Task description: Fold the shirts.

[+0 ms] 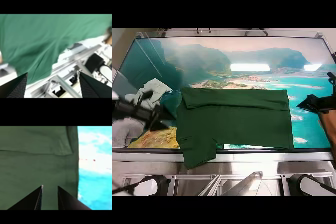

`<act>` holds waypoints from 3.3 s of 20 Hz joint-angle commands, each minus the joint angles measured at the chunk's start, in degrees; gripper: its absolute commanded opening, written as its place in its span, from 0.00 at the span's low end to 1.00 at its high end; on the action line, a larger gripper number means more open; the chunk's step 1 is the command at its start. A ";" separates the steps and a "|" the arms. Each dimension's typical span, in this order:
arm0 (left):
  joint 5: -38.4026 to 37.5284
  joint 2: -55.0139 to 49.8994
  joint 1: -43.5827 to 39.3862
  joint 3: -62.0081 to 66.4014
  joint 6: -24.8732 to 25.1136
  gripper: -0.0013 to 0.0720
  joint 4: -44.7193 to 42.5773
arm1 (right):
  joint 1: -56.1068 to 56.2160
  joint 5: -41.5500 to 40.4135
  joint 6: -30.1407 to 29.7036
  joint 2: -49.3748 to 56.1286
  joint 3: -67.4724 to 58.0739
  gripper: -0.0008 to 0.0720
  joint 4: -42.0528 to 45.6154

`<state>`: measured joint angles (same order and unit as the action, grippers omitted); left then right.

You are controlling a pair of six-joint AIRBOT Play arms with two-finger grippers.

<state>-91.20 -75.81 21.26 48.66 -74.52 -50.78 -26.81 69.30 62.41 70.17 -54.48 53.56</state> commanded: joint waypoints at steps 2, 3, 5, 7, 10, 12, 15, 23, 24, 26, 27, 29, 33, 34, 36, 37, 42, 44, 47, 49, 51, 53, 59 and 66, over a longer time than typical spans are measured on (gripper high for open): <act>10.75 12.59 2.58 -19.80 -0.44 0.97 -3.17 | 0.57 -1.92 -1.57 -5.77 3.91 0.33 -6.88; 12.20 12.79 2.43 -21.57 0.24 0.97 -2.93 | 0.87 -0.96 -1.55 -5.81 3.91 0.33 -7.82; 13.75 12.04 2.45 -23.78 2.45 0.97 -0.81 | 1.31 0.63 -1.55 -5.88 3.91 0.33 -9.51; 14.64 9.05 2.45 -24.59 6.60 0.96 3.65 | 1.31 1.53 -1.57 -5.88 3.91 0.33 -11.23; 18.75 2.89 2.45 -24.41 12.24 0.62 7.61 | 1.29 3.19 -1.55 -5.92 3.91 0.33 -11.39; 21.05 -0.92 2.47 -24.39 14.14 0.49 7.67 | 1.11 5.07 -0.94 -5.90 3.93 0.33 -11.15; 22.91 -4.07 2.47 -24.39 18.99 0.02 10.21 | 0.61 6.19 5.09 -6.38 5.09 0.33 -7.41; 22.18 1.55 2.47 -24.41 24.15 0.05 16.37 | -12.61 10.71 11.47 -6.45 15.82 0.59 1.53; 22.16 2.80 2.47 -24.41 24.11 0.05 16.35 | -12.83 10.62 10.08 -5.49 16.85 0.65 1.84; 21.88 5.20 2.47 -24.44 23.98 0.05 16.35 | -12.92 9.77 9.31 -3.28 19.21 0.65 3.56; 21.51 6.12 2.47 -24.44 23.91 0.05 16.37 | -13.09 9.27 9.42 -2.14 20.50 0.65 4.83; 20.63 7.43 2.45 -24.44 23.93 0.05 16.37 | -13.11 7.98 9.42 -0.61 22.82 0.65 7.02; 20.55 7.63 2.47 -24.44 23.93 0.05 16.39 | -13.11 5.01 8.59 1.84 26.12 0.65 7.78; 20.13 7.13 2.47 -24.44 23.93 0.05 16.41 | -13.09 4.59 7.72 3.13 26.58 0.65 7.67; 19.26 5.57 2.45 -24.44 23.93 0.05 16.50 | -13.07 4.57 4.55 5.66 26.84 0.64 4.09; 19.17 4.61 2.47 -24.44 23.96 0.05 16.50 | -13.07 4.66 2.03 6.54 26.84 0.51 0.79; 18.88 2.69 2.47 -24.30 23.93 0.05 16.81 | -13.11 6.93 -2.67 6.64 25.49 0.04 -3.48; 14.99 2.67 2.47 -23.12 23.80 0.05 19.06 | -13.11 9.92 -2.14 5.66 23.50 0.04 -3.48; 7.61 2.73 2.51 -19.71 22.34 0.05 22.05 | -14.93 14.10 2.23 4.72 18.86 0.04 -0.57; 7.32 4.28 2.49 -18.78 20.41 0.05 21.97 | -18.43 16.79 2.51 4.39 16.65 0.04 -0.85; 6.86 6.88 2.47 -18.86 18.97 0.05 21.99 | -21.20 17.77 2.32 4.13 16.28 0.04 -1.62; 6.97 10.14 2.49 -18.80 18.51 0.05 23.63 | -21.66 17.66 1.18 4.13 16.28 0.04 -6.93; 6.99 4.11 0.15 -3.26 14.67 0.05 26.84 | -12.39 7.48 -4.17 7.34 10.95 0.04 -24.37; 8.68 -18.36 -5.14 21.86 10.08 0.05 26.75 | -0.44 -4.66 -4.15 20.90 -6.29 0.04 -28.35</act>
<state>-83.02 -85.58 18.09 61.01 -62.48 -24.10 -31.20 69.06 58.61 85.56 -54.24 27.20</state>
